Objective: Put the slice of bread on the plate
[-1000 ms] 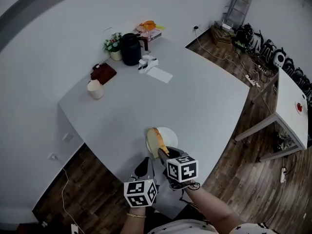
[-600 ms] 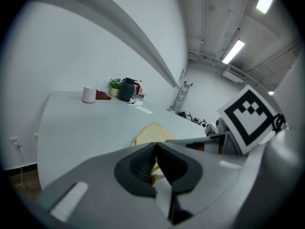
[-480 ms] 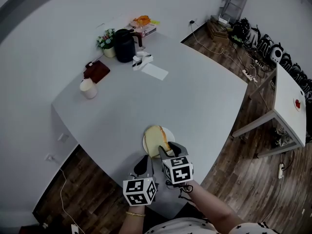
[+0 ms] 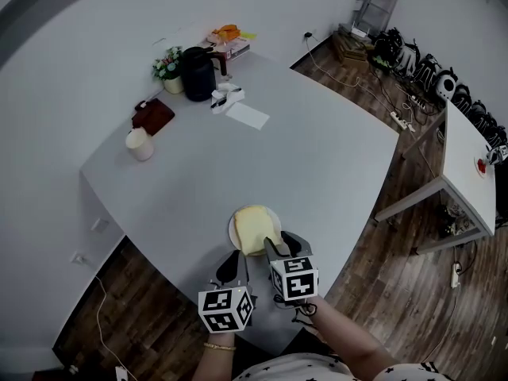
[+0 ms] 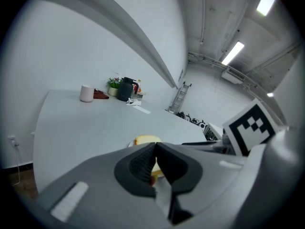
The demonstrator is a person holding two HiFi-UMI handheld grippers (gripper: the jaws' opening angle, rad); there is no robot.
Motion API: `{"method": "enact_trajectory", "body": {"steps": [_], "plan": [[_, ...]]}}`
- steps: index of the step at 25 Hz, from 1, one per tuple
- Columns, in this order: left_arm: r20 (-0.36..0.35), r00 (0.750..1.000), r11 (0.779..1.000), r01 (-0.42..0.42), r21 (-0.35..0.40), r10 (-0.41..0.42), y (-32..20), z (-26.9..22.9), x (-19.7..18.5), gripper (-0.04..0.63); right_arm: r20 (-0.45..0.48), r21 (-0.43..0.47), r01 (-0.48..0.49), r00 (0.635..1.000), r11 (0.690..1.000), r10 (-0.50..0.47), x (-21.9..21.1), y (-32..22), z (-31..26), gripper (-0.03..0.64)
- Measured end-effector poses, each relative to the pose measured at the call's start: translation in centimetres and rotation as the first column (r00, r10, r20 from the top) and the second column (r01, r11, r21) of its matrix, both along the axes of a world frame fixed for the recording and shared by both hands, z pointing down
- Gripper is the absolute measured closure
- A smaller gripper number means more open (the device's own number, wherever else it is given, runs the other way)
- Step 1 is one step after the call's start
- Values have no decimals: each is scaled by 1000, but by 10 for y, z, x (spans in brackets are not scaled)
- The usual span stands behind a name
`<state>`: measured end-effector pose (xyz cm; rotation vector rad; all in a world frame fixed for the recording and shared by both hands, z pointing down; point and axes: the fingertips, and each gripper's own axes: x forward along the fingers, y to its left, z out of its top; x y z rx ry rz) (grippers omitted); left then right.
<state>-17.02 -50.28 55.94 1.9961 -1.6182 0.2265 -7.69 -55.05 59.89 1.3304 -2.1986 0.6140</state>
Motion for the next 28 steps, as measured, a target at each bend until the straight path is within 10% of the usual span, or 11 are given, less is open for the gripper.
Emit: {"method": "enact_trajectory", "body": {"steps": [4, 7, 28], "plan": [[3, 1000, 1000, -3, 10, 3, 3, -4, 2, 588, 26, 10, -13, 1000, 1000, 13, 3, 7, -10, 470], [11, 1000, 1000, -7, 14, 7, 7, -7, 3, 588, 74, 11, -16, 997, 1000, 16, 3, 17, -18, 617], [29, 1000, 998, -9, 56, 8, 26, -31, 11, 588, 97, 68, -12, 995, 998, 5, 4, 49, -48, 618]]}}
